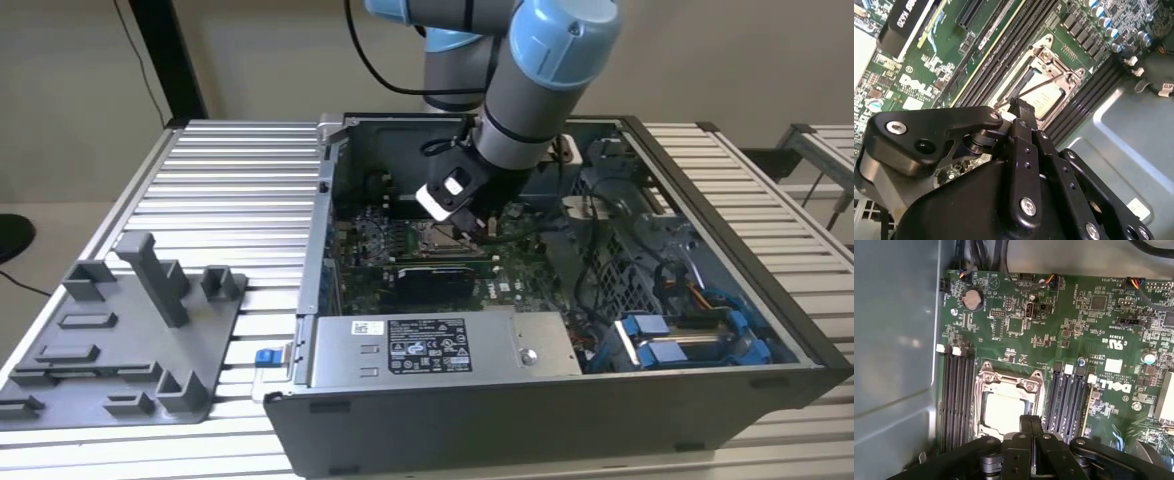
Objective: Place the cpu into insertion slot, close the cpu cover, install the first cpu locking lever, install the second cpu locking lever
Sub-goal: 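Install the first cpu locking lever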
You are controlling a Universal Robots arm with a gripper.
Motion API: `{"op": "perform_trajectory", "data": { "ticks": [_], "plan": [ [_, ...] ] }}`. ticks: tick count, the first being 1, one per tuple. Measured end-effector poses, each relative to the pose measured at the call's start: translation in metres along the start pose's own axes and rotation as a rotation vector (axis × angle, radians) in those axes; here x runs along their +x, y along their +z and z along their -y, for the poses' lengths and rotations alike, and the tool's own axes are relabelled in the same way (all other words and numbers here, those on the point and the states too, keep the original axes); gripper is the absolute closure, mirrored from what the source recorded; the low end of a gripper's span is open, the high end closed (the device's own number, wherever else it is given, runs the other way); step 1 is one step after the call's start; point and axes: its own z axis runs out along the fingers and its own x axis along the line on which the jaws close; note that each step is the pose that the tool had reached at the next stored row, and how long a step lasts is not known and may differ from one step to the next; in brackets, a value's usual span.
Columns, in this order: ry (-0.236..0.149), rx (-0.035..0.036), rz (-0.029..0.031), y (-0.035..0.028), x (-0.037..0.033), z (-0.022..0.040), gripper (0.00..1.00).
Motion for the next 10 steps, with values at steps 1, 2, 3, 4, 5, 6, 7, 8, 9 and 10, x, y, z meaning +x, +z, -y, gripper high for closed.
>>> {"op": "perform_trajectory", "data": {
  "ticks": [1, 2, 3, 4, 5, 6, 7, 8, 9, 10],
  "plan": [
    [0.0, 0.0003, 0.0023, 0.0007, -0.0001, 0.0005, 1.0],
    [0.001, 0.0007, 0.0059, 0.0012, -0.0002, 0.0006, 1.0],
    [0.001, 0.0012, 0.0101, 0.0014, -0.0003, 0.0005, 1.0],
    [0.001, 0.0013, 0.0106, 0.0014, -0.0003, 0.0005, 1.0],
    [0.001, 0.0013, 0.0106, 0.0015, -0.0003, 0.0005, 1.0],
    [0.001, 0.0012, 0.0106, 0.0015, -0.0002, 0.0006, 1.0],
    [0.001, 0.0012, 0.0106, 0.0016, -0.0002, 0.0006, 1.0],
    [0.001, 0.0011, 0.0105, 0.0016, -0.0002, 0.0006, 1.0],
    [0.001, 0.0012, 0.0106, 0.0016, -0.0002, 0.0005, 1.0],
    [0.001, 0.0012, 0.0107, 0.0016, -0.0002, 0.0006, 1.0]
  ]
}}
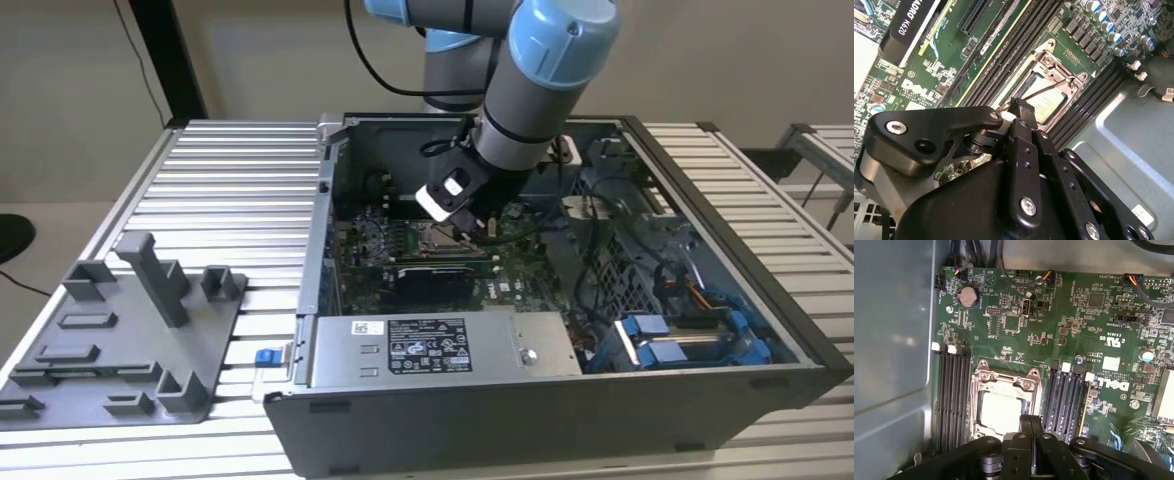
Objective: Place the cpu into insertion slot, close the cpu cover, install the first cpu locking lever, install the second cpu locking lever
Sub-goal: 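Install the first cpu locking lever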
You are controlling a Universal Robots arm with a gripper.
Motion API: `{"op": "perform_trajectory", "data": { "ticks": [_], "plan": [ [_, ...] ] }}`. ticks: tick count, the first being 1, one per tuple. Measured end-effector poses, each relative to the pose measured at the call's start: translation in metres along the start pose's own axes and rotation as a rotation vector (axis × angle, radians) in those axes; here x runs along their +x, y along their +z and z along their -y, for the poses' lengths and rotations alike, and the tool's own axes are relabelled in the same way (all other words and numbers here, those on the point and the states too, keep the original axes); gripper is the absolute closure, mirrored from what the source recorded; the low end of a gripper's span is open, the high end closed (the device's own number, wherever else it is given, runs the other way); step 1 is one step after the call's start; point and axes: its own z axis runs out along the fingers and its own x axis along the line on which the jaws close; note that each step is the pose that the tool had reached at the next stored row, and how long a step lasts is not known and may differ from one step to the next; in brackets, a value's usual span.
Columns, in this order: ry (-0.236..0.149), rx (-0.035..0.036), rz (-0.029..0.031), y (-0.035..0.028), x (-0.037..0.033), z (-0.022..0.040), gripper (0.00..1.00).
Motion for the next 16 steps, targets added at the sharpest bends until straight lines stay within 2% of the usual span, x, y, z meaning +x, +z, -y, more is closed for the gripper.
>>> {"op": "perform_trajectory", "data": {
  "ticks": [9, 16],
  "plan": [
    [0.0, -0.0002, -0.0004, 0.0007, 0.0001, 0.0027, 1.0],
    [0.0, -0.0001, -0.0001, -0.0001, -0.0031, 0.0058, 1.0]
  ]
}}
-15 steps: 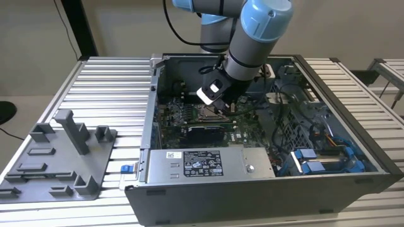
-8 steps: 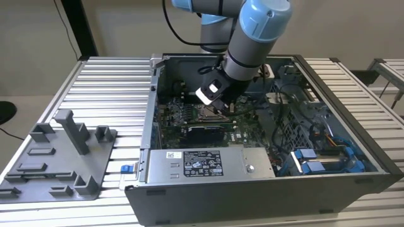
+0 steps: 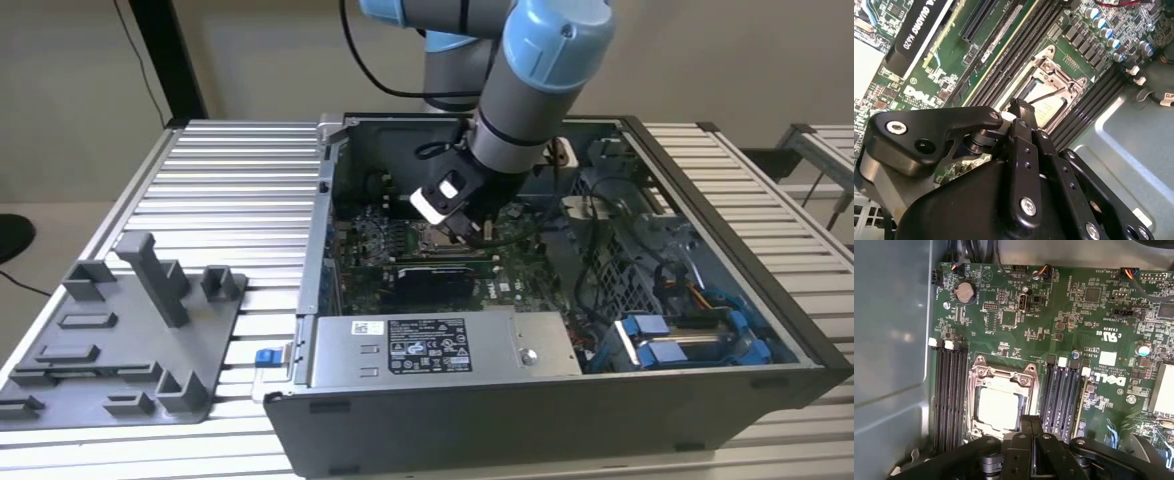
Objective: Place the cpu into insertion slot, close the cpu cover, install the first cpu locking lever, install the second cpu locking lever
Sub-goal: 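Install the first cpu locking lever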
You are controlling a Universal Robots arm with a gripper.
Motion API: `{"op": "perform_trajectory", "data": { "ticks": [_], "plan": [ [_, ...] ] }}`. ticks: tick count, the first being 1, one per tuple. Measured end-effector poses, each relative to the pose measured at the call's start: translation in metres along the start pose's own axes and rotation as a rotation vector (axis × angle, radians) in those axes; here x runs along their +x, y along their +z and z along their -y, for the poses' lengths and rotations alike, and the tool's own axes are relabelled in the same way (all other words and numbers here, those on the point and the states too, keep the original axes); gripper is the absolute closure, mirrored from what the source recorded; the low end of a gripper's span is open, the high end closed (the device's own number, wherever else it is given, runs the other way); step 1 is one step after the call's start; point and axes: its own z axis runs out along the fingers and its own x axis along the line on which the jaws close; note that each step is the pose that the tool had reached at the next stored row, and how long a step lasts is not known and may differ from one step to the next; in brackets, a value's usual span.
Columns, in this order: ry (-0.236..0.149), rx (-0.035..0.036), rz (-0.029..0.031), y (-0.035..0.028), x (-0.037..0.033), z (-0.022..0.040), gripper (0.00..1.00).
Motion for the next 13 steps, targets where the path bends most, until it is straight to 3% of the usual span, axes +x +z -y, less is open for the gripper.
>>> {"op": "perform_trajectory", "data": {
  "ticks": [6, 13],
  "plan": [
    [0.001, -0.0003, -0.0003, 0.0006, 0.0008, 0.0035, 1.0],
    [0.01, -0.0029, -0.0008, 0.002, 0.0024, 0.0164, 1.0]
  ]
}}
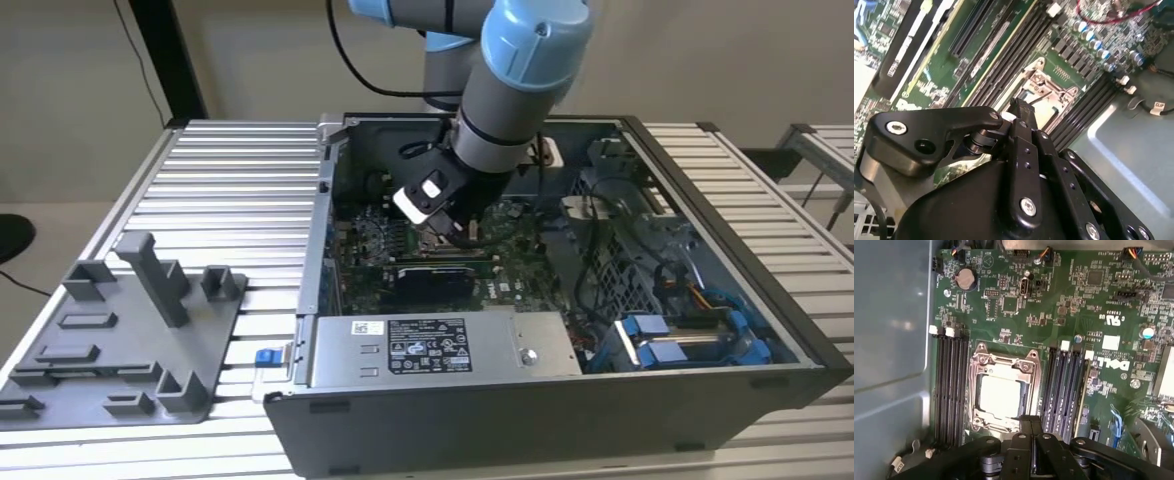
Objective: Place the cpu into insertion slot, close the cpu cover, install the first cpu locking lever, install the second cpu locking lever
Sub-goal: 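Install the first cpu locking lever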
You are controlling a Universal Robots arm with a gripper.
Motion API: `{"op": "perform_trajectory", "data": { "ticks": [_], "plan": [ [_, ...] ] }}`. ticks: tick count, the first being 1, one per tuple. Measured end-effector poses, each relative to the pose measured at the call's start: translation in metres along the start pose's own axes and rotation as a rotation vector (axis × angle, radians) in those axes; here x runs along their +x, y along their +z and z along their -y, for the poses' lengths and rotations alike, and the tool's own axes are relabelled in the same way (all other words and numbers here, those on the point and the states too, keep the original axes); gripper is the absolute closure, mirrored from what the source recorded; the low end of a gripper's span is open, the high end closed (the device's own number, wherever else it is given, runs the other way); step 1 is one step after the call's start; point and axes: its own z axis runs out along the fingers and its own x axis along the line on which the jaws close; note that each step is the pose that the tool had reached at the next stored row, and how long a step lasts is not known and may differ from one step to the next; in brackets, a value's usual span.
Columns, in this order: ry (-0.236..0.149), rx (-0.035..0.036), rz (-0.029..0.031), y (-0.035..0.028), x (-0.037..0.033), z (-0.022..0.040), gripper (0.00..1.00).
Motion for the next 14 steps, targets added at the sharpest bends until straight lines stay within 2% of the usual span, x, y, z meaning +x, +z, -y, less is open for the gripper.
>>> {"op": "perform_trajectory", "data": {
  "ticks": [6, 14],
  "plan": [
    [0.012, -0.0035, -0.002, -0.0004, 0.0013, 0.0095, 1.0],
    [0.026, -0.0081, -0.0056, -0.0104, 0.0054, 0.0199, 1.0]
  ]
}}
